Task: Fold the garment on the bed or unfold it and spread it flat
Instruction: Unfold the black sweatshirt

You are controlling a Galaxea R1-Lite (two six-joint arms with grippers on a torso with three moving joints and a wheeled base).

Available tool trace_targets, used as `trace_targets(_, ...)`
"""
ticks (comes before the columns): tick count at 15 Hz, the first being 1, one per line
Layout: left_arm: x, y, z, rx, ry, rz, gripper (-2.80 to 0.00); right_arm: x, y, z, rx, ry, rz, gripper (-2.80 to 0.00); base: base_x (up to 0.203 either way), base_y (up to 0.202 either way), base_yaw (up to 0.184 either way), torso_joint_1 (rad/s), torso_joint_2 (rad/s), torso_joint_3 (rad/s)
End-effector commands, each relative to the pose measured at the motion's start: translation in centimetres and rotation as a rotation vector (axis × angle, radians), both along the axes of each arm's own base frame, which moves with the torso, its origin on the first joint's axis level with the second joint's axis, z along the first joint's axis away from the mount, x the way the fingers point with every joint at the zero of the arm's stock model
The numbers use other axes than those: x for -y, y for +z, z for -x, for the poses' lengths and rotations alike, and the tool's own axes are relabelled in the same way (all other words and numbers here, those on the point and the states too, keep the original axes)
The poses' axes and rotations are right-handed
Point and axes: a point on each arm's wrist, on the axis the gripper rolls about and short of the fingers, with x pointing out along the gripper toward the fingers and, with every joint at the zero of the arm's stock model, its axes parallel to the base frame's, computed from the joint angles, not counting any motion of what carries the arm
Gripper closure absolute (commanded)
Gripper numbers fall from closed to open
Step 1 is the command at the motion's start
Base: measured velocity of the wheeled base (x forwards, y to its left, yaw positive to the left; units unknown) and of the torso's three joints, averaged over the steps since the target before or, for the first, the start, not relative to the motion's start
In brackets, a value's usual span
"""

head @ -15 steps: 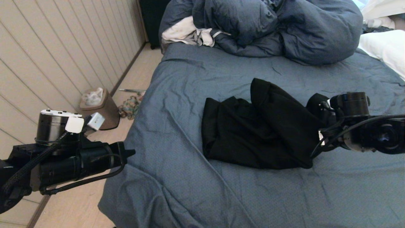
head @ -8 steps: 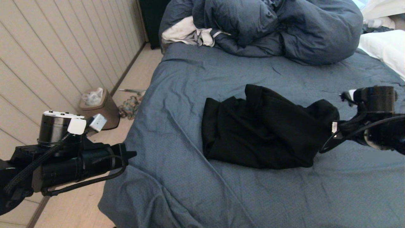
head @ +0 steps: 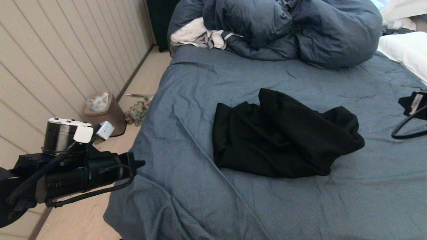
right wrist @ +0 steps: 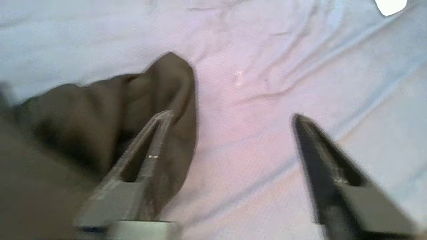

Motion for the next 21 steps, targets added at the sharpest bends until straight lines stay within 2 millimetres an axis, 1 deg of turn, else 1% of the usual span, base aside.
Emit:
trace_targets(1, 0.1, -0.1, 0.0, -0.002, -0.004, 0.003, 0.00, -2.8, 0.8, 2.1, 0.012, 0.124, -0.002, 0.00, 0.000, 0.000, 0.000, 0.000, 0.00, 0.000)
trace_targets(4, 0.2, -0.1, 0.1, -0.004, -0.007, 0.003, 0.00, -9.0, -0.7, 1.6, -0.112, 0.424, -0.020, 0.00, 0.000, 0.000, 0.000, 0.000, 0.00, 0.000)
trace_targets(6, 0.2, -0.2, 0.1, -0.006, -0.008, 0.002, 0.00, -13.2, -2.2, 0.2, -0.205, 0.561, -0.011, 0.00, 0.000, 0.000, 0.000, 0.000, 0.00, 0.000)
trace_targets(7, 0.2, -0.2, 0.1, -0.008, -0.009, 0.001, 0.00, -15.1, -3.3, -0.8, -0.256, 0.589, 0.005, 0.00, 0.000, 0.000, 0.000, 0.000, 0.00, 0.000)
trace_targets(9, 0.3, -0.4, -0.1, -0.015, -0.007, -0.002, 0.00, -17.9, -5.3, -2.6, -0.330, 0.609, 0.036, 0.00, 0.000, 0.000, 0.000, 0.000, 0.00, 0.000)
trace_targets(12, 0.5, -1.1, -0.4, -0.041, -0.009, -0.009, 0.00, -20.7, -6.9, -6.1, -0.365, 0.607, 0.037, 0.00, 0.000, 0.000, 0.000, 0.000, 0.00, 0.000)
trace_targets(15, 0.9, -1.5, -0.7, -0.029, -0.017, -0.007, 0.00, -22.3, -8.6, -10.3, -0.378, 0.558, 0.049, 0.00, 0.000, 0.000, 0.000, 0.000, 0.00, 0.000)
trace_targets(16, 0.9, -1.6, -0.6, -0.028, -0.019, -0.007, 0.00, -22.6, -9.4, -11.3, -0.388, 0.528, 0.061, 0.00, 0.000, 0.000, 0.000, 0.000, 0.00, 0.000)
trace_targets(17, 0.9, -1.7, -0.6, -0.028, -0.020, -0.007, 0.00, -22.4, -9.6, -12.1, -0.386, 0.499, 0.065, 0.00, 0.000, 0.000, 0.000, 0.000, 0.00, 0.000)
trace_targets(20, 1.0, -1.8, -0.6, -0.034, -0.025, -0.009, 0.00, -19.4, -10.1, -13.4, -0.406, 0.411, 0.063, 0.00, 0.000, 0.000, 0.000, 0.000, 0.00, 0.000)
trace_targets(21, 1.1, -1.9, -0.6, -0.035, -0.030, -0.010, 0.00, -17.7, -10.2, -14.0, -0.414, 0.368, 0.064, 0.00, 0.000, 0.000, 0.000, 0.000, 0.00, 0.000)
